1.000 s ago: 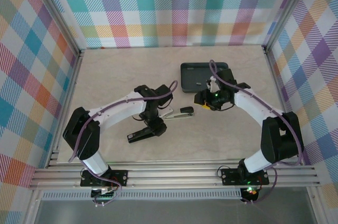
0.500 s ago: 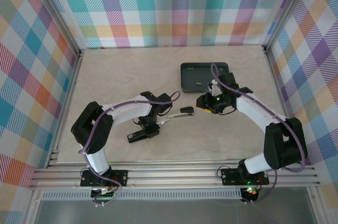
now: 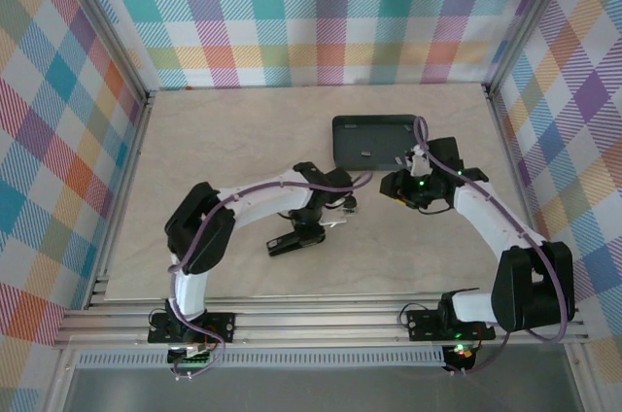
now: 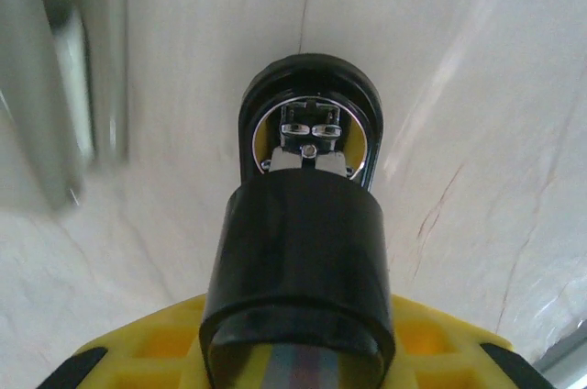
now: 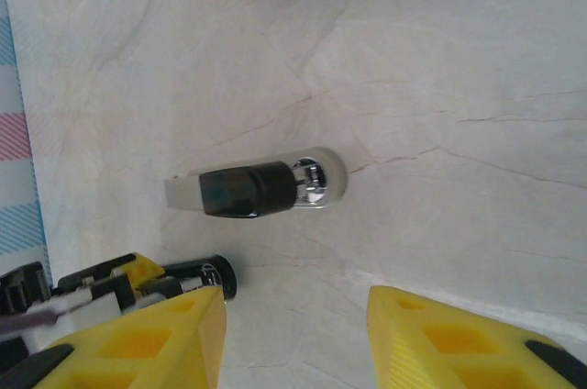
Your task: Load the staples into the stapler
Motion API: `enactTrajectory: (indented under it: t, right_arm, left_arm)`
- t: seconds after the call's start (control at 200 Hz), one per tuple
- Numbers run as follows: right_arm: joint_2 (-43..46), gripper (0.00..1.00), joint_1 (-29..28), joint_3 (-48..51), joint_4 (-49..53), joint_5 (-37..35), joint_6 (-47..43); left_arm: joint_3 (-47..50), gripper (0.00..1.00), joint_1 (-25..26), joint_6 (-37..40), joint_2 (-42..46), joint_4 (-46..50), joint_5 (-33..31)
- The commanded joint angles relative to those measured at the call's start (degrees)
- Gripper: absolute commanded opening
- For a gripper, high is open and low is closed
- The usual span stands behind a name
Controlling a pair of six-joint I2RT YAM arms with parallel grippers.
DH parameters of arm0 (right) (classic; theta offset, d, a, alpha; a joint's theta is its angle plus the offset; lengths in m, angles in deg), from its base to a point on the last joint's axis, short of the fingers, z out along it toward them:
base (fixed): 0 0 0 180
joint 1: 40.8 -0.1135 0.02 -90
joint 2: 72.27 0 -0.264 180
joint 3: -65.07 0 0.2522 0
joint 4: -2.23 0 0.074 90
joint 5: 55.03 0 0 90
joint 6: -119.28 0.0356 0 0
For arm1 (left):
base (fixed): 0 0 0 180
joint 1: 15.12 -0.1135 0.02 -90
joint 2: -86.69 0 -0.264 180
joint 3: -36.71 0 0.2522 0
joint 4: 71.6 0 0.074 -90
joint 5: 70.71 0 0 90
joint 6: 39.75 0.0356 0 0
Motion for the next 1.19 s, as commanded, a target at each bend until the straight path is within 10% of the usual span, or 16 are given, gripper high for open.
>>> enactTrajectory:
  t: [0.0, 0.62, 1.01, 1.045, 1.19]
  right_arm:
    - [2.62, 0.46, 3.11, 2.21, 2.01, 1.4, -2.35]
    - [7.06, 0.46, 9.59, 5.84, 2.89, 4.34, -4.1]
    - [10.07, 0.65, 10.12, 3.85, -1.57, -1.68, -5.19]
    - [10.14, 0.69, 10.12, 3.82, -3.16, -3.63, -5.85]
    - [11.0, 0.79, 10.12, 6.2, -11.84, -12.56, -9.53]
  left_arm:
    - [-7.65, 0.13, 1.99, 5.05, -4.22, 5.7, -0.09]
    - [-17.36, 0.28, 5.66, 9.92, -11.5, 6.89, 3.89]
    - [-15.93, 0.77, 1.94, 1.54, 1.28, -1.37, 3.9]
    - [-14.19, 1.0, 0.74, 0.21, 4.07, -3.6, 3.84]
    - [-4.53, 1.0, -7.93, -5.63, 16.35, -14.05, 5.05]
